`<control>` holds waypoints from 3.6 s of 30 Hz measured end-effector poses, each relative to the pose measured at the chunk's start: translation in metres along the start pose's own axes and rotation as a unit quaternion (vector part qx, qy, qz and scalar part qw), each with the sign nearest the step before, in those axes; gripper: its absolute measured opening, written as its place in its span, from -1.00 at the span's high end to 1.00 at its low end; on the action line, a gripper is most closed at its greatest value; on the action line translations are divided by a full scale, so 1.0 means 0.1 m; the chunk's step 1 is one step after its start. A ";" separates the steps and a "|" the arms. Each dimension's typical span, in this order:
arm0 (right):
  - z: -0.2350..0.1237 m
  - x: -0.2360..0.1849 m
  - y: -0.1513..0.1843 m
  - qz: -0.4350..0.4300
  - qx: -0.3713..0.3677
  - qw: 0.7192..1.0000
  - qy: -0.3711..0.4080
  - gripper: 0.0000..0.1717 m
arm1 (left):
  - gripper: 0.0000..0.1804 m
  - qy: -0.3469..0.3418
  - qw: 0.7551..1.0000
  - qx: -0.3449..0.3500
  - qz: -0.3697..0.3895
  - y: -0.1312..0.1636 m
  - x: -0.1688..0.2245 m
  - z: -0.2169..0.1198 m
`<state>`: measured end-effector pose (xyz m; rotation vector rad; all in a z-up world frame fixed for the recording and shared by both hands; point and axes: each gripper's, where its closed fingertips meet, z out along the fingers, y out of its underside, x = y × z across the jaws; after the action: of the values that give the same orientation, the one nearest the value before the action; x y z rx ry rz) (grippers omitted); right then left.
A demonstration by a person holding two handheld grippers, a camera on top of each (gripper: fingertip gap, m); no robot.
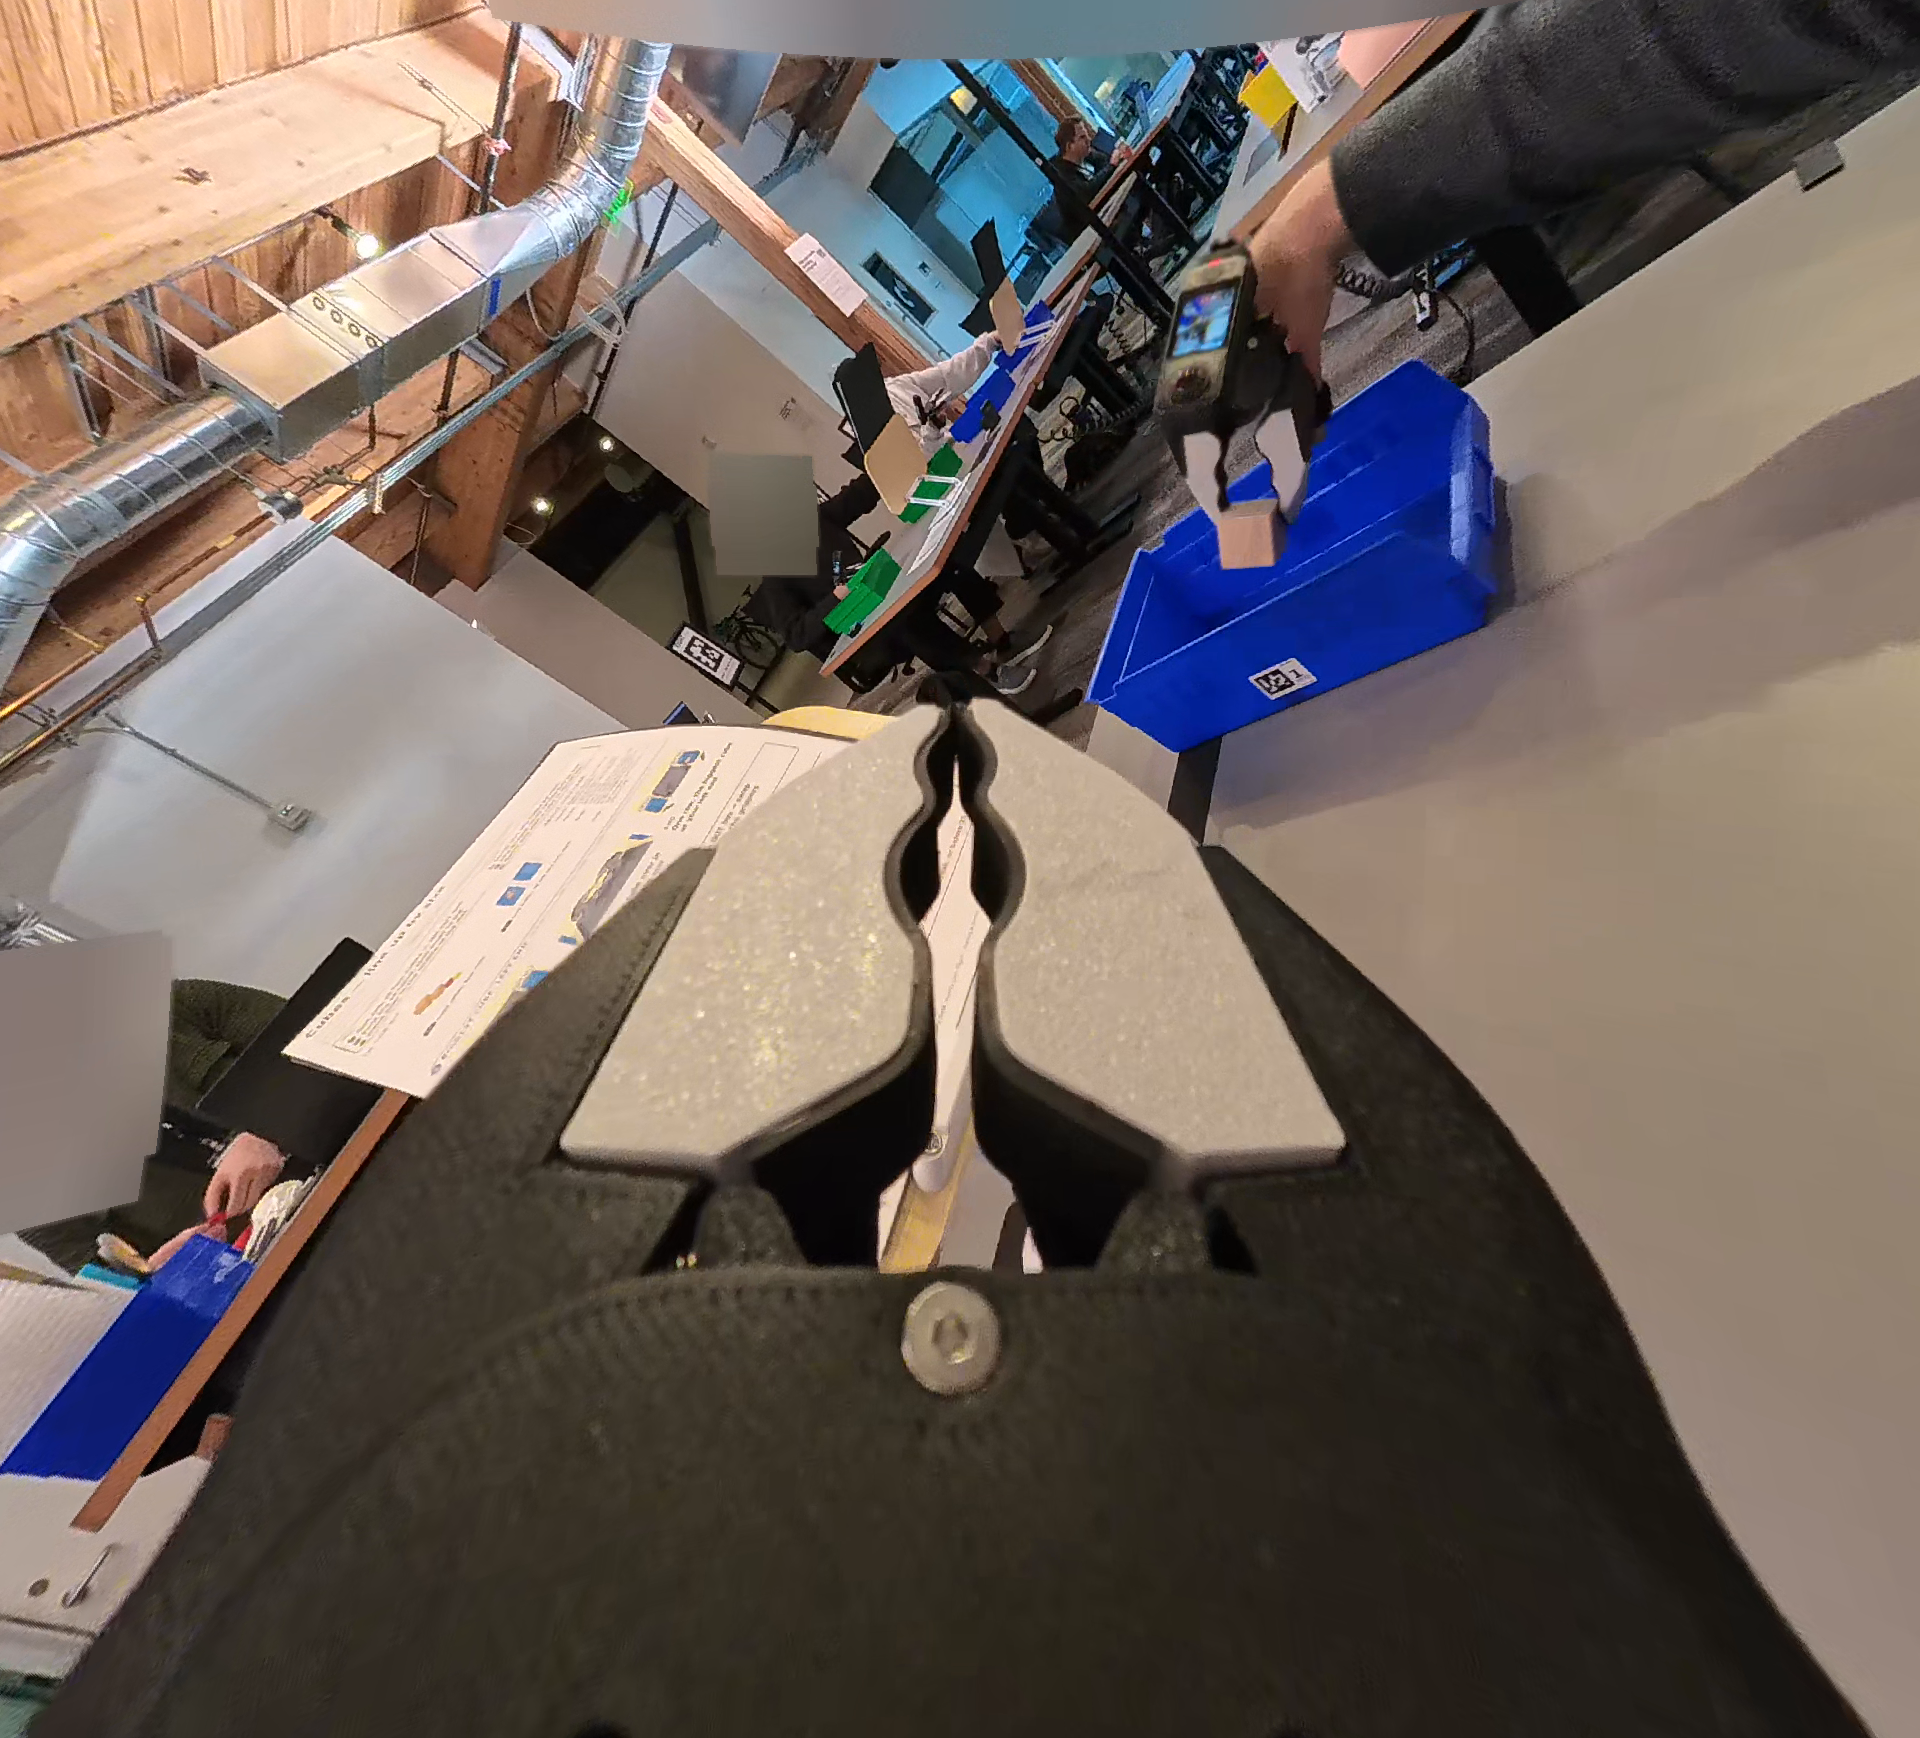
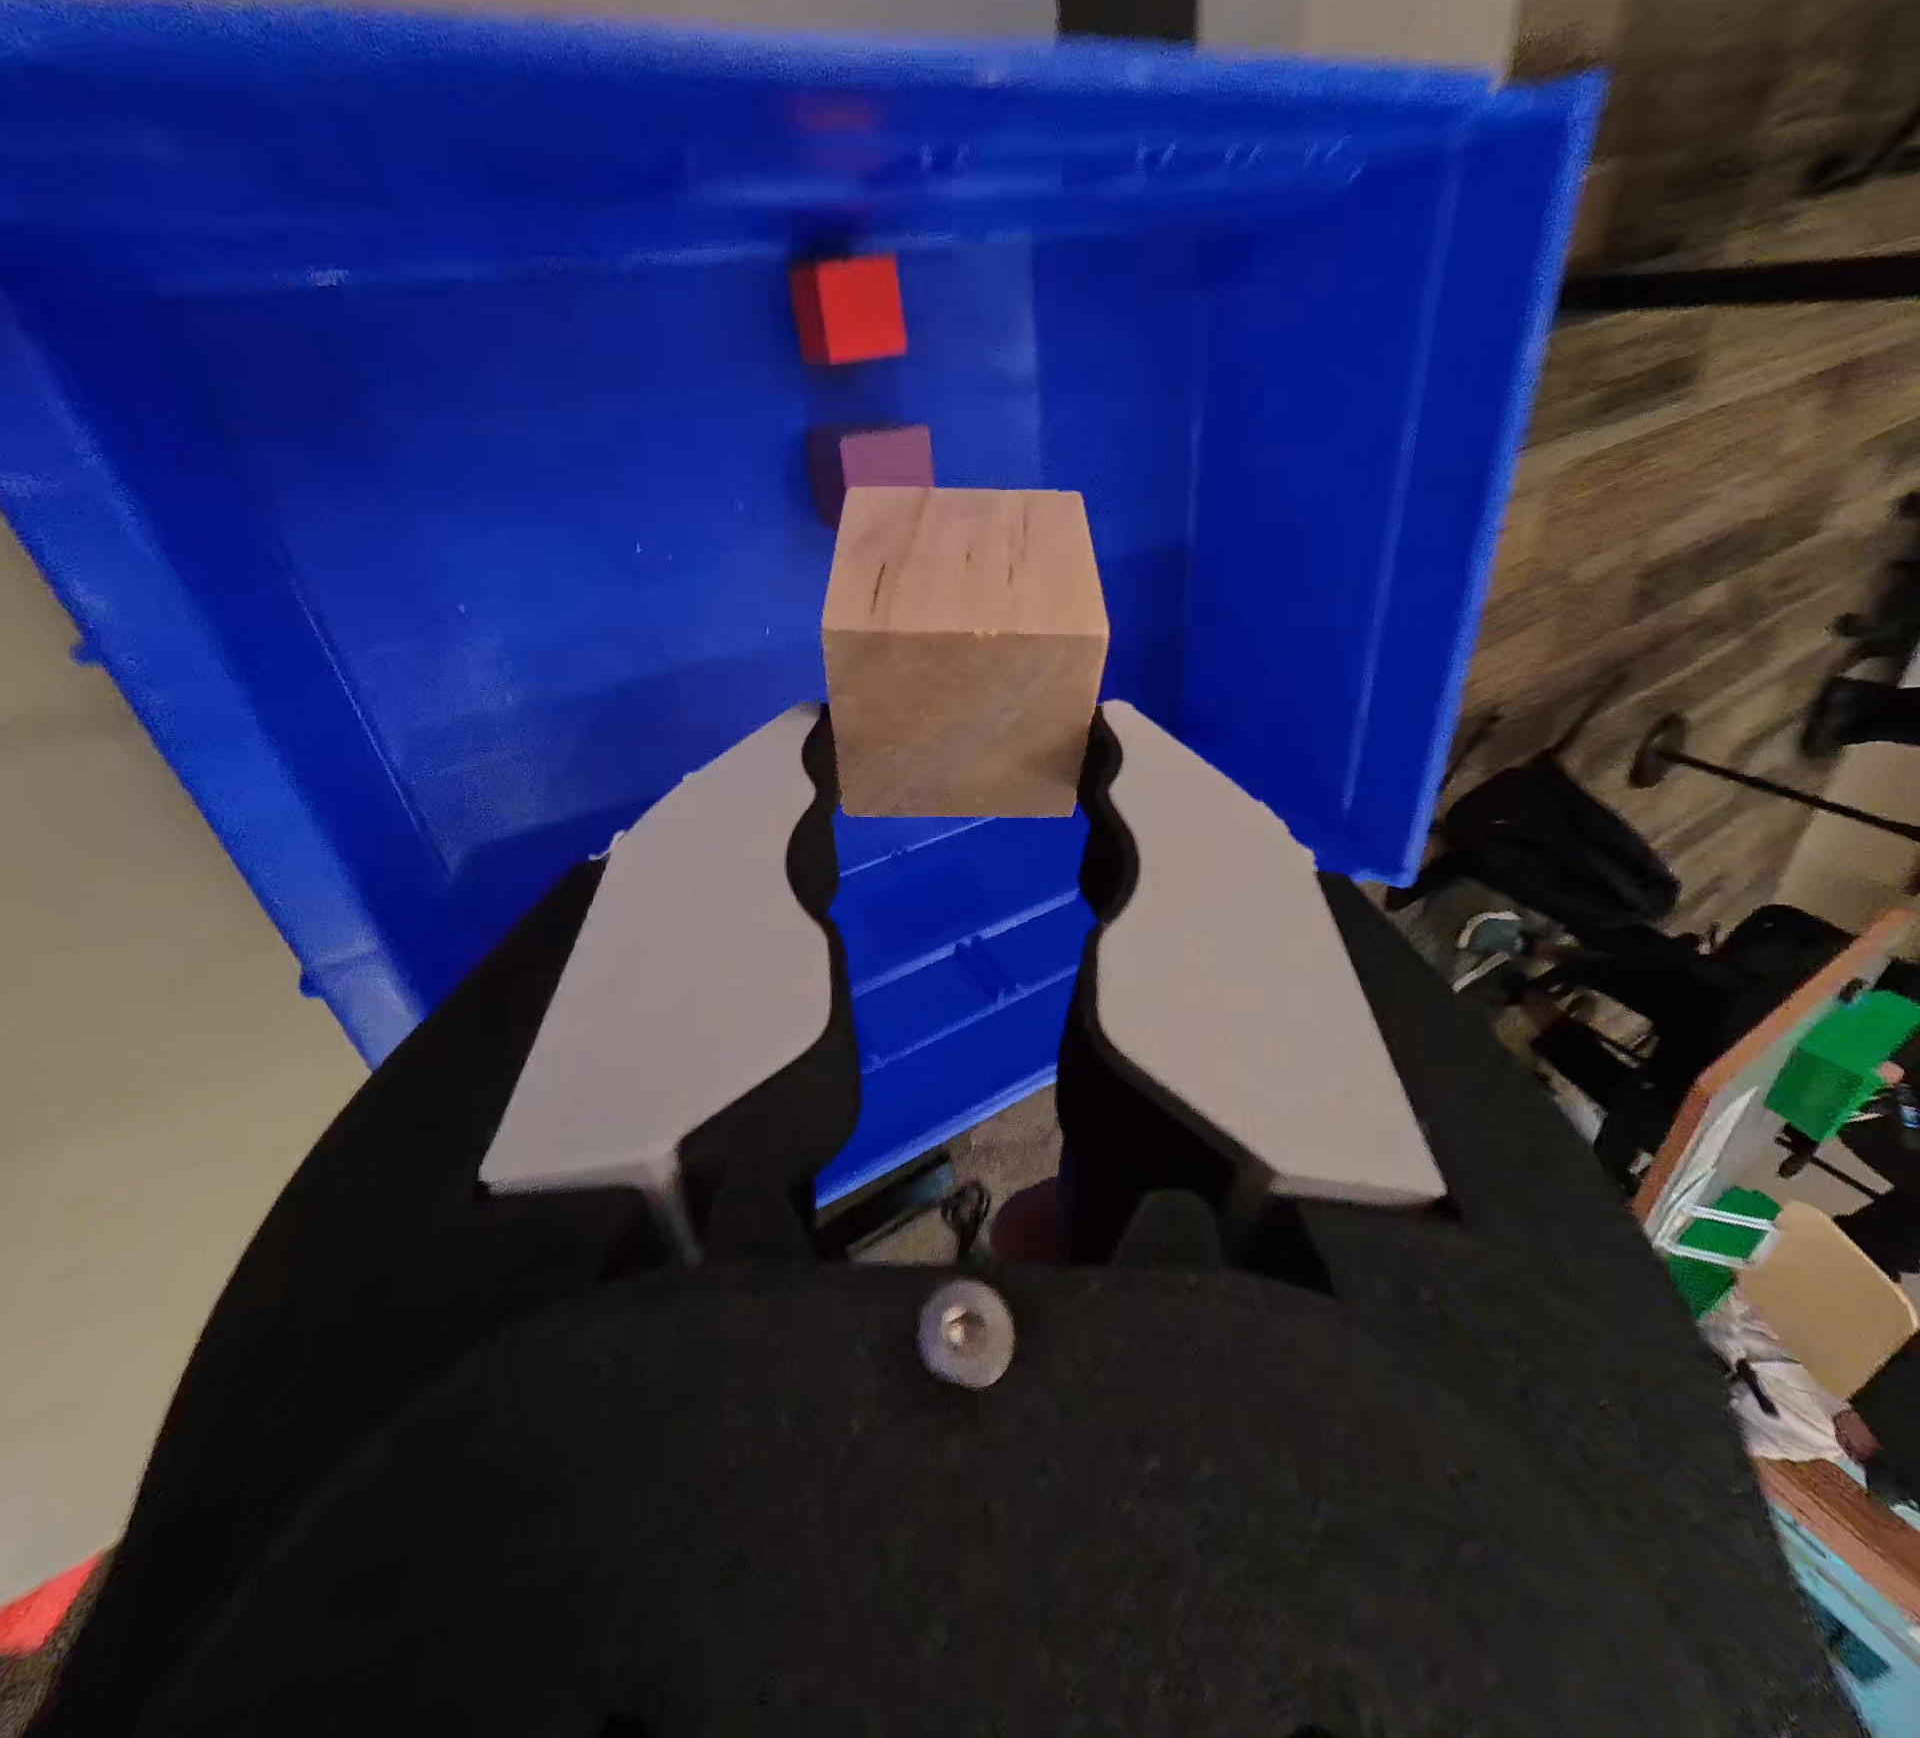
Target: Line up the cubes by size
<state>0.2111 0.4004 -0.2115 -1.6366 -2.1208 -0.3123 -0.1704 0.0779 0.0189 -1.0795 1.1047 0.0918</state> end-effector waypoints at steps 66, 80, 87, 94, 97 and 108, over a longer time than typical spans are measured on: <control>-1.89 -0.41 -3.19 0.090 0.420 0.885 0.178 0.95 | 1.00 -0.003 0.990 -0.078 -0.118 0.37 0.23 0.90; -1.59 -0.37 -3.77 0.070 0.443 0.875 0.182 0.96 | 1.00 -0.061 0.960 -0.219 -0.162 1.25 0.22 1.16; -1.63 -0.39 -3.81 0.075 0.460 0.868 0.171 0.94 | 1.00 -0.067 0.961 -0.206 -0.170 1.21 0.14 1.09; -1.63 -0.42 -3.84 0.061 0.453 0.872 0.177 0.91 | 0.84 -0.048 0.968 -0.205 -0.139 1.12 0.07 0.87; -1.66 -0.42 -3.80 0.059 0.455 0.871 0.177 0.90 | 0.59 -0.043 0.965 -0.245 -0.085 1.12 -0.01 0.55; -1.62 -0.43 -3.77 0.052 0.452 0.875 0.165 0.86 | 0.32 0.066 0.853 -0.515 -0.046 2.46 -0.51 -1.35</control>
<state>-0.1078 0.1900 -0.0564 -1.0226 -1.5232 0.3756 -0.4207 0.1280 -0.1076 -2.1217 1.1239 0.5945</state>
